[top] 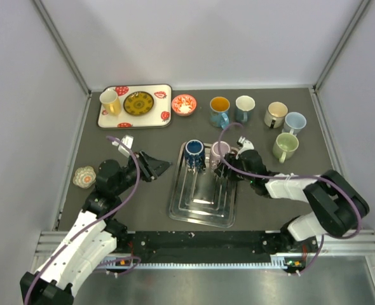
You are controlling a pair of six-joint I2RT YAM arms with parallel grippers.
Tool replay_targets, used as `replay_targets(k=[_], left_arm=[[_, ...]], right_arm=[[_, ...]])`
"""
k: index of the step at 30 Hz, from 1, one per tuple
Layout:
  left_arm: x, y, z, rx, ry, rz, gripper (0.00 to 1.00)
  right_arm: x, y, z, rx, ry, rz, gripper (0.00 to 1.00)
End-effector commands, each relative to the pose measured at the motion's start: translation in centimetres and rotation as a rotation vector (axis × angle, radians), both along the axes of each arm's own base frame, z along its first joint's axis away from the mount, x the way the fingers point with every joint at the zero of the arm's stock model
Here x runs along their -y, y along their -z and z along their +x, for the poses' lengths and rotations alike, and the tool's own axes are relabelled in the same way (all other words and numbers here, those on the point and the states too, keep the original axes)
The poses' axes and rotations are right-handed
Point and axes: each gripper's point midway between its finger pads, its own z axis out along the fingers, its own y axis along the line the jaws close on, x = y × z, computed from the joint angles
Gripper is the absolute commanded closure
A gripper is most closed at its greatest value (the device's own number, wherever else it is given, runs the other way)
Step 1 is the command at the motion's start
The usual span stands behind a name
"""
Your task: Turn the mug right side up
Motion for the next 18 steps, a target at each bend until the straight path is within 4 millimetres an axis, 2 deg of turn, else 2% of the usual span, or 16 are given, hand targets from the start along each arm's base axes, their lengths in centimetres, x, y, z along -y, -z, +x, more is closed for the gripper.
replay_targets(k=[1,5,6,7,8,9,10,12,13,15,16,18], left_arm=[[0.1,-0.6,-0.3,0.034,0.018,-0.012,0.52],[0.2,-0.4,-0.3,0.029,0.028,-0.01,0.52],[0.3,-0.3,-0.4,0.027,0.031,-0.008,0.52],[0.3,-0.2,-0.4,0.027,0.034,-0.005,0.52],[0.3,-0.2,-0.4,0.027,0.034,-0.002,0.52],[0.3,0.0,-0.3,0.023,0.031,0.0,0.52],[0.3,0.3,-0.2,0.022,0.03,0.005,0.52],[0.3,0.9,0.1,0.005,0.024,0.014,0.53],[0.3,1.5,0.2,-0.009,0.024,0.023,0.54],[0.1,2.6,0.9,-0.033,-0.002,0.055,0.58],[-0.4,3.9,1.0,-0.081,-0.026,0.092,0.6],[-1.5,6.2,2.3,-0.152,-0.113,0.168,0.62]], right_arm=[[1.7,-1.2,-0.6,0.006,0.025,-0.084,0.34],[2.2,-3.7,-1.2,0.044,0.022,-0.137,0.29],[2.4,-5.3,-1.2,0.083,0.026,-0.13,0.28],[3.1,-5.1,-1.7,0.068,0.032,-0.157,0.28],[3.4,-6.2,-1.5,0.096,0.05,-0.155,0.27],[4.7,-6.7,-1.3,0.11,0.102,-0.193,0.28],[5.8,-6.4,-1.6,0.091,0.124,-0.241,0.3],[7.4,-7.0,-0.8,0.113,0.199,-0.298,0.42],[7.6,-6.7,-0.6,0.105,0.209,-0.324,0.59],[8.0,-6.9,-0.1,0.092,0.236,-0.361,0.79],[8.0,-6.4,0.1,0.072,0.238,-0.382,0.9],[8.0,-6.6,0.4,0.054,0.254,-0.397,0.94]])
